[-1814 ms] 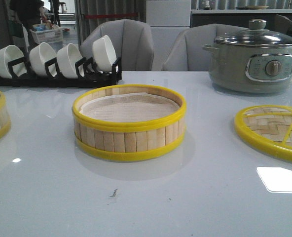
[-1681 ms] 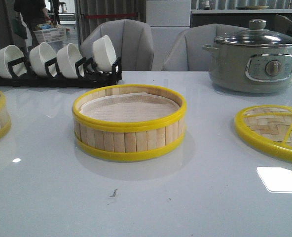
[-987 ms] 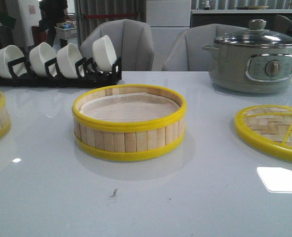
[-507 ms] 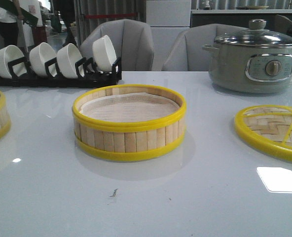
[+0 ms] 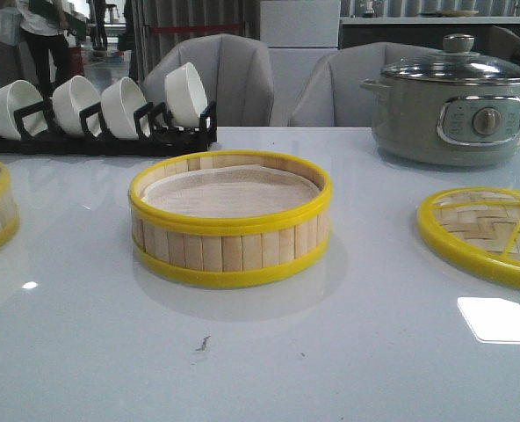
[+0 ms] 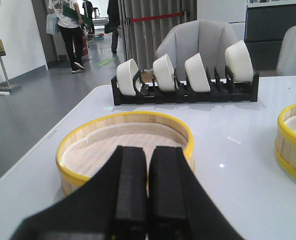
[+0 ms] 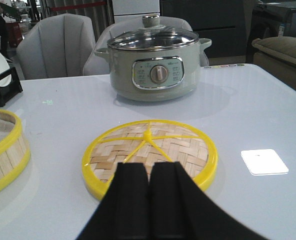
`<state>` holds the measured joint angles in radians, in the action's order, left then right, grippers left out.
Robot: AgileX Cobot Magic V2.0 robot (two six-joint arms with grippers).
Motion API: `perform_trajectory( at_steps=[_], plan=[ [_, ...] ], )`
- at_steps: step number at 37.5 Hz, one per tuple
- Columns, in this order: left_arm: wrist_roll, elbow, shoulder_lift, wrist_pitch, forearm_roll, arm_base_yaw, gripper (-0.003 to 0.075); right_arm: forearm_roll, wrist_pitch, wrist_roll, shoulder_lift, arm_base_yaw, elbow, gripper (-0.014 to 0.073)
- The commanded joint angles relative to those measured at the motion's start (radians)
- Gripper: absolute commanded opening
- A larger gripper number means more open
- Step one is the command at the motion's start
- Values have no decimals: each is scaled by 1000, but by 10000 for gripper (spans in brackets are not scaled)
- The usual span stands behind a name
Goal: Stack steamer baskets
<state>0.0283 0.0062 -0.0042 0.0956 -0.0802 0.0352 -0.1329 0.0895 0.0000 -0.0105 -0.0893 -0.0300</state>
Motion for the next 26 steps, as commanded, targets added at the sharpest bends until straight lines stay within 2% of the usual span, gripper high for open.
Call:
perform_trajectory(
  at_steps=[1, 14, 19, 26],
  plan=[
    [8, 0, -13, -79, -1, -1, 92, 1, -89, -8, -20, -2, 15, 55],
    [8, 0, -13, -75, -20, -1, 92, 1, -89, -8, -20, -2, 15, 55],
    [8, -2, -13, -81, 56, -1, 92, 1, -89, -8, -20, -2, 15, 55],
    [8, -94, 55, -96, 73, -31, 92, 1, -89, -8, -20, -2, 15, 55]
  ],
)
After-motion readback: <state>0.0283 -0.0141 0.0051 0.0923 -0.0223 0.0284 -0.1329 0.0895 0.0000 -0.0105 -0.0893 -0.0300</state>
